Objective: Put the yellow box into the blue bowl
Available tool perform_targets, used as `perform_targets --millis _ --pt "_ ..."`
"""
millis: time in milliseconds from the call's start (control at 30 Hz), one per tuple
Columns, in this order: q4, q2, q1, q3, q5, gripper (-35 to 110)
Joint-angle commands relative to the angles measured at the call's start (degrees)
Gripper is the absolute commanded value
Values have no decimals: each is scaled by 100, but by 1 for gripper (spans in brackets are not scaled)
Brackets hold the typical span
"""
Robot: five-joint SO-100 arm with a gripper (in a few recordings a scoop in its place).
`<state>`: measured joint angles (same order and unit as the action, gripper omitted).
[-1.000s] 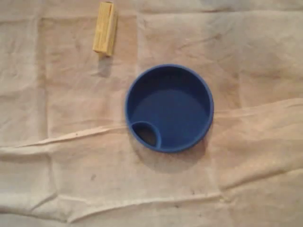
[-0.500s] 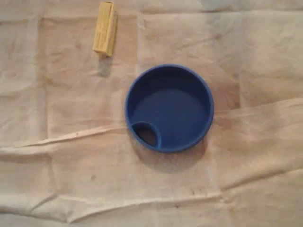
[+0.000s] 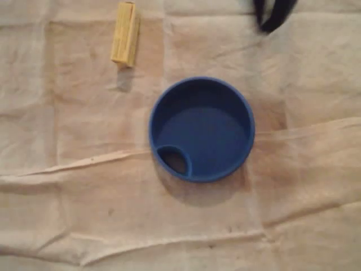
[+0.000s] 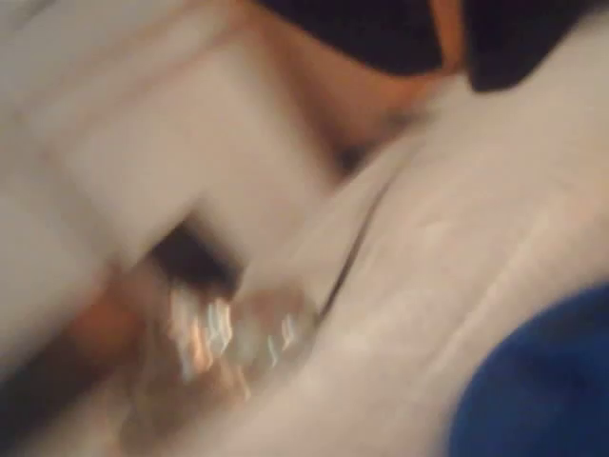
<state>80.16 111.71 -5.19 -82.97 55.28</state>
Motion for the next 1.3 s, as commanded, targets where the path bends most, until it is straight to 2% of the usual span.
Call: perform_targets --millis 0,300,533,767,1133,1267 --pt "-53 -26 -343 334 1635 0" --pt "193 -97 -1248 299 4430 0" --pt "1187 -97 -2224 352 5414 0" --pt "1213 -738 -3182 422 5862 0" --pt "1213 -1090 -4614 404 8657 0" --pt "976 -1521 -5080 483 9396 0"
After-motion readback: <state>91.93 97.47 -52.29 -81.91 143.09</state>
